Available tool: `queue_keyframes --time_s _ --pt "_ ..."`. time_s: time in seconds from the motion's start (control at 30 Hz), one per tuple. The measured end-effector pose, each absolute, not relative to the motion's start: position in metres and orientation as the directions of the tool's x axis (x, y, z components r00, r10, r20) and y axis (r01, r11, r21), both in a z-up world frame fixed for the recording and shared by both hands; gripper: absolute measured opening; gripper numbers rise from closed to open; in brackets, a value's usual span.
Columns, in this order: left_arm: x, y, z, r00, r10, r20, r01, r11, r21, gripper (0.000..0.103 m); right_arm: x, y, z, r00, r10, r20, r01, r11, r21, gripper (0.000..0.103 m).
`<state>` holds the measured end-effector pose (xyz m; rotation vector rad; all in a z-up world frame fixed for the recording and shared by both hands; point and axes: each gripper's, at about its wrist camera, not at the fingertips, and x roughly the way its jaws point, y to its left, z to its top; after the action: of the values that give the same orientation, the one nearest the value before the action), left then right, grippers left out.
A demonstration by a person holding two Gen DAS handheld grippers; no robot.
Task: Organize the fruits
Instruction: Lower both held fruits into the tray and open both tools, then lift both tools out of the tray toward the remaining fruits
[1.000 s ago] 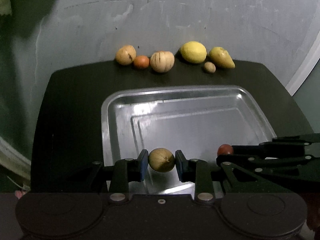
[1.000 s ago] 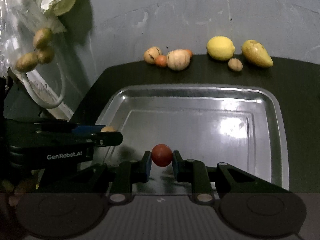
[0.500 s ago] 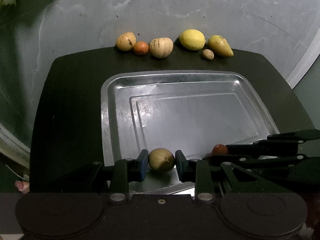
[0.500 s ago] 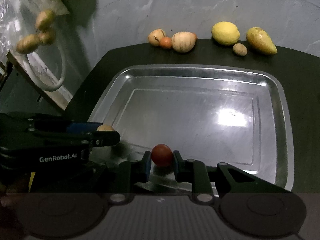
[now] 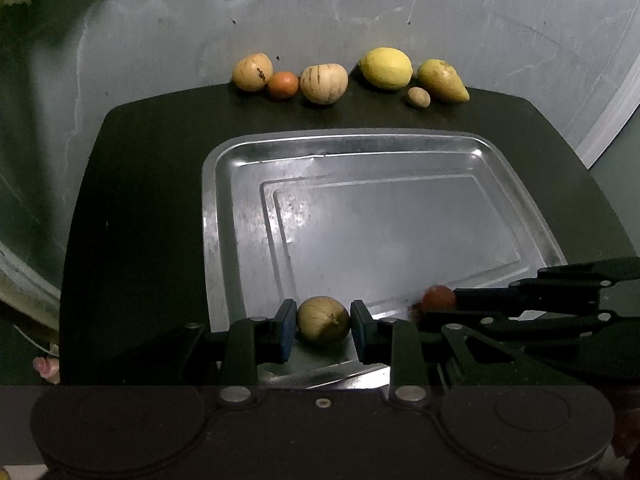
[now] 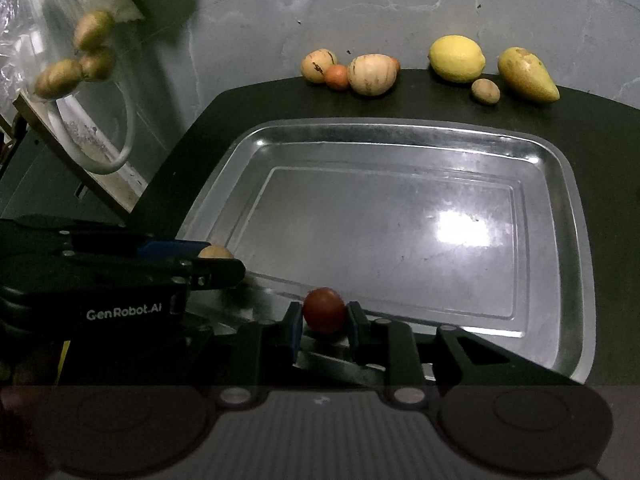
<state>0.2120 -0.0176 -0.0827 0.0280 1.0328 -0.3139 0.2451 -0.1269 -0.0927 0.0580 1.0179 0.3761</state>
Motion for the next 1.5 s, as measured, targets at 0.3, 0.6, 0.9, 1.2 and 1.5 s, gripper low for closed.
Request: queue_keyframes --time_s 0.3,0.6,0.9,1.2,1.5 --pt "0.213 -0.017 -0.082 0.465 -0.241 -0.852 0.271 0.955 -0.122 0.036 0.243 -0.126 -0.092 0.469 0.33 -0.82 -0.285 0.935 0.213 0.036" --pt "0.203 0.002 -0.062 0.49 -0.269 -0.829 0.286 0.948 -0.139 0.072 0.23 -0.126 -0.075 0.501 0.265 -0.824 -0.289 0.949 0.129 0.08" --pt "0.196 0.026 -0.054 0.462 -0.244 -0.852 0.322 0.942 -0.095 0.089 0.227 -0.128 -0.071 0.455 0.177 -0.873 -0.256 0.965 0.062 0.094" --pt "0.214 0.045 -0.053 0.489 -0.145 -0.86 0.244 0.969 -0.025 0.101 0.236 -0.124 -0.069 0.469 0.1 -0.877 -0.236 0.972 -0.016 0.101" --pt "0.244 0.053 -0.051 0.516 -0.078 -0.853 0.192 0.981 0.027 0.102 0.253 -0.128 -0.066 0.501 0.034 -0.865 -0.205 0.975 -0.08 0.102"
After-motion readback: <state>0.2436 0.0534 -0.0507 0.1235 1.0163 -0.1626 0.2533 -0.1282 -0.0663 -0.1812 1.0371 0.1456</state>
